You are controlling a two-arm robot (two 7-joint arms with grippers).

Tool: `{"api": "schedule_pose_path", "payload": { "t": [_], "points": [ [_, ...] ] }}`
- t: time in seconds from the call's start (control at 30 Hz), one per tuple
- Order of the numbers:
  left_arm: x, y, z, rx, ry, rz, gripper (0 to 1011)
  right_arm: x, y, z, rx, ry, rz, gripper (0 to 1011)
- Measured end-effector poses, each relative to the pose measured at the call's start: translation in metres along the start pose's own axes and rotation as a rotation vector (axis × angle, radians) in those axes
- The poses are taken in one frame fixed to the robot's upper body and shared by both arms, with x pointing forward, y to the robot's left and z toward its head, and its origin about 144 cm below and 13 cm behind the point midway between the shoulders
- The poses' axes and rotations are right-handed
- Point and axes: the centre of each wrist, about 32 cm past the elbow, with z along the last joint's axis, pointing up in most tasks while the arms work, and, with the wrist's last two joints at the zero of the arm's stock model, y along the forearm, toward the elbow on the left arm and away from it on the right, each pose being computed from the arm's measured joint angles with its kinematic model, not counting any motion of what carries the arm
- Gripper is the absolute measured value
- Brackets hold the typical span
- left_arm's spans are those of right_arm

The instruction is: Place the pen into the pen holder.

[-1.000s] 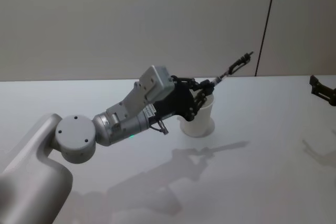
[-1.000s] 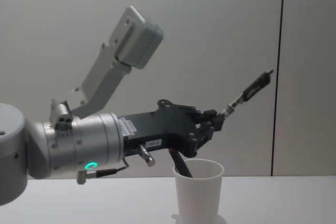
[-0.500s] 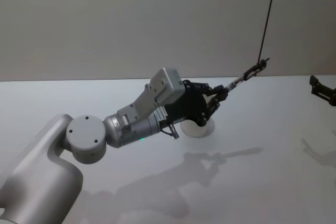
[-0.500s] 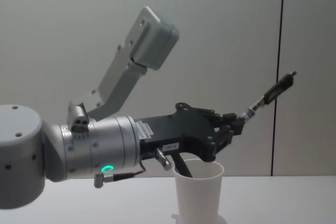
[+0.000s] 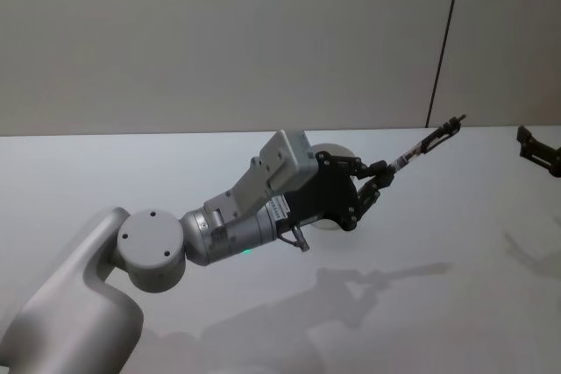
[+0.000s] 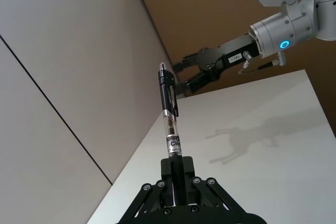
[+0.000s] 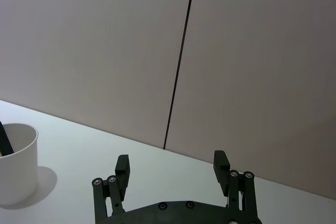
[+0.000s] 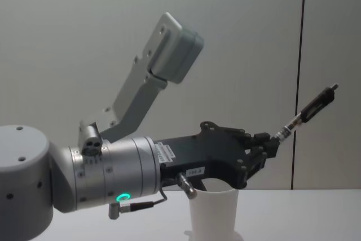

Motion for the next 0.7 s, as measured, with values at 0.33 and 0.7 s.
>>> {"api": "schedule_pose_path", "payload": {
  "t": [0.33,0.7],
  "points": [
    [-0.0071,0.0016,0.0016,0.003,0.016,-0.01,132,0.0,0.0,0.0,0.0,0.0,0.0,1002],
    [-0.0092,0.0013,0.0032,0.007,0.021,-0.022,132,0.0,0.0,0.0,0.0,0.0,0.0,1002]
  ]
}}
